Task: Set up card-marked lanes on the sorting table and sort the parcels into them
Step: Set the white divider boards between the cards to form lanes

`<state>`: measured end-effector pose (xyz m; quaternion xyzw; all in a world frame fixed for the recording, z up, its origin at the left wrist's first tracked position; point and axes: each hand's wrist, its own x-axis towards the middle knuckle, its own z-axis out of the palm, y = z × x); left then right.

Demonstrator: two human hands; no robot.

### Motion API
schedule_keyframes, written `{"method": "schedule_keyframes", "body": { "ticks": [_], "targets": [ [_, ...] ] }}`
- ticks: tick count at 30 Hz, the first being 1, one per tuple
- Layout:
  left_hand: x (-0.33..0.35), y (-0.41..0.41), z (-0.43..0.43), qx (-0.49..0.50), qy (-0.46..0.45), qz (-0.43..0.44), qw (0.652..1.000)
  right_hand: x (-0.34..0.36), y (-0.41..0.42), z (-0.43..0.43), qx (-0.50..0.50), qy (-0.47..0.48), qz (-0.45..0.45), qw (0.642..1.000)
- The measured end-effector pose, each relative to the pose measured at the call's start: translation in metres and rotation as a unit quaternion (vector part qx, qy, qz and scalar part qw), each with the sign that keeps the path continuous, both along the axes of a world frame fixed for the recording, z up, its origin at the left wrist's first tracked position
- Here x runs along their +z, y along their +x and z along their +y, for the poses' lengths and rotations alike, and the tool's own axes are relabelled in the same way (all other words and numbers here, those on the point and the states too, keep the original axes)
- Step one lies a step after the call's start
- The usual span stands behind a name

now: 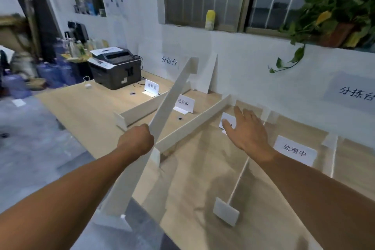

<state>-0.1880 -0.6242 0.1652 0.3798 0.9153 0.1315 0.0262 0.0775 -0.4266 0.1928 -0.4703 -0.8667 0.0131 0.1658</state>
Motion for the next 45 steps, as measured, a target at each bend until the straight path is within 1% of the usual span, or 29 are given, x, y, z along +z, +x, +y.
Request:
{"method": "schedule_keyframes", "body": {
  "ticks": [8,11,15,20,25,30,34,39,42,45],
  "targets": [
    [-0.03,-0.185,0.027,0.015,-0.01,-0.011,1.0,-0.03,-0.193,0.045,0.009,-0.007,-0.018,1.0],
    [-0.037,-0.254,0.045,0.018,-0.018,-0.016,1.0,-0.042,-0.269,0.064,0.02,-0.027,-0.002,0.999],
    [-0.04,-0.337,0.066,0.026,-0.032,-0.023,0.999,-0.039,-0.364,0.087,0.03,-0.033,-0.009,0.999],
    [-0.039,-0.445,0.096,0.002,-0.041,-0.033,0.999,-0.037,-0.475,0.112,0.017,-0.037,-0.019,0.999],
    [-0.051,-0.565,0.134,-0.037,-0.037,-0.06,0.997,-0.057,-0.578,0.125,-0.019,-0.039,-0.024,0.999],
    [-0.062,-0.682,0.161,-0.089,-0.041,-0.052,0.994,-0.073,-0.658,0.124,-0.085,-0.036,-0.03,0.995],
    [-0.062,-0.764,0.195,-0.118,-0.048,-0.025,0.992,-0.074,-0.706,0.131,-0.134,-0.037,-0.032,0.99],
    [-0.086,-0.831,0.249,-0.154,-0.066,-0.031,0.985,-0.089,-0.751,0.156,-0.184,-0.057,-0.059,0.98],
    [-0.113,-0.86,0.286,-0.167,-0.073,-0.043,0.982,-0.103,-0.777,0.187,-0.21,-0.053,-0.062,0.974],
    [-0.143,-0.885,0.318,-0.168,-0.094,-0.059,0.979,-0.117,-0.805,0.219,-0.231,-0.069,-0.071,0.968]
  ]
}}
